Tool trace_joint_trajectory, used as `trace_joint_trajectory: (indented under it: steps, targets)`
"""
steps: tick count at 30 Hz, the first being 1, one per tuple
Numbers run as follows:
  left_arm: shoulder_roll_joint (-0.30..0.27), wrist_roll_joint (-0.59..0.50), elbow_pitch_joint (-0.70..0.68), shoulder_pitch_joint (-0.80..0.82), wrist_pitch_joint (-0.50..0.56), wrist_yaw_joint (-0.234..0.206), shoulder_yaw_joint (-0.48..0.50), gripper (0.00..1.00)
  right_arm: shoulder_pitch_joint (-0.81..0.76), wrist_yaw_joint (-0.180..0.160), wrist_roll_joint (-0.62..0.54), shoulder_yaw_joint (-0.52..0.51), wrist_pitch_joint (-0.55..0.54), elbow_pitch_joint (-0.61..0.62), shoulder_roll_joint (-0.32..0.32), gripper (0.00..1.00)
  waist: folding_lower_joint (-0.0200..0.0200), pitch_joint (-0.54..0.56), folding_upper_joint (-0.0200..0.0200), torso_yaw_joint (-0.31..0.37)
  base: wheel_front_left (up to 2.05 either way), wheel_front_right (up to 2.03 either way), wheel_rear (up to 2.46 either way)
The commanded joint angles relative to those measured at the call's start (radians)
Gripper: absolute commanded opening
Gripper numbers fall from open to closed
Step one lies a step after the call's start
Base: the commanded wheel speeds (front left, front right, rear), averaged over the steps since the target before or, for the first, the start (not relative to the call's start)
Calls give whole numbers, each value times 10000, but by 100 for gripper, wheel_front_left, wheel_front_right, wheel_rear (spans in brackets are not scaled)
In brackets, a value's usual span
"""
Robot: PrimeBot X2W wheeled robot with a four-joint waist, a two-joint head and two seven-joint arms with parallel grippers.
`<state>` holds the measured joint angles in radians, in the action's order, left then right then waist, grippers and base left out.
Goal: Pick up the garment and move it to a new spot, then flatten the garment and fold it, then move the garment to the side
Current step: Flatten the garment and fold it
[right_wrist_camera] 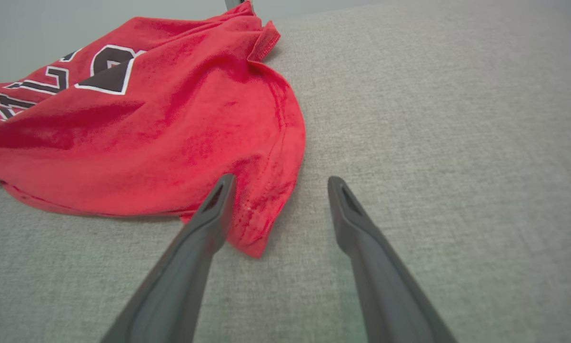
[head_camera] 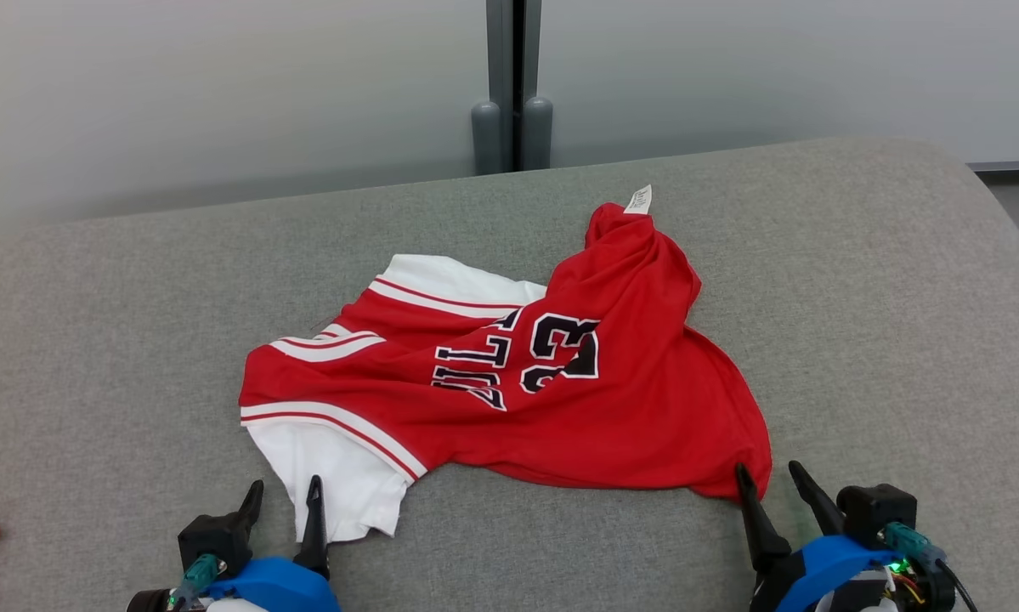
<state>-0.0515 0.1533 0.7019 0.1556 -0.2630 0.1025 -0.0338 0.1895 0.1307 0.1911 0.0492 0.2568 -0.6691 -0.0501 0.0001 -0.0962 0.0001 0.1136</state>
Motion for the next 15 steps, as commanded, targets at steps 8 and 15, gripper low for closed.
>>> trace_joint_trajectory:
  steps: [8, 15]
  targets:
    - [15, 359, 1359, 899, -3, 161, -257, 100, 764, 3, 750, 789, 90, -796, -9, 100, -1, -334, -1, 97, 0, 0, 0]
    - [44, 1040, 1898, 1093, 14, 248, -1041, 100, 826, 3, 1197, 1156, 70, -1110, -7, 56, -1, -365, -1, 74, 0, 0, 0]
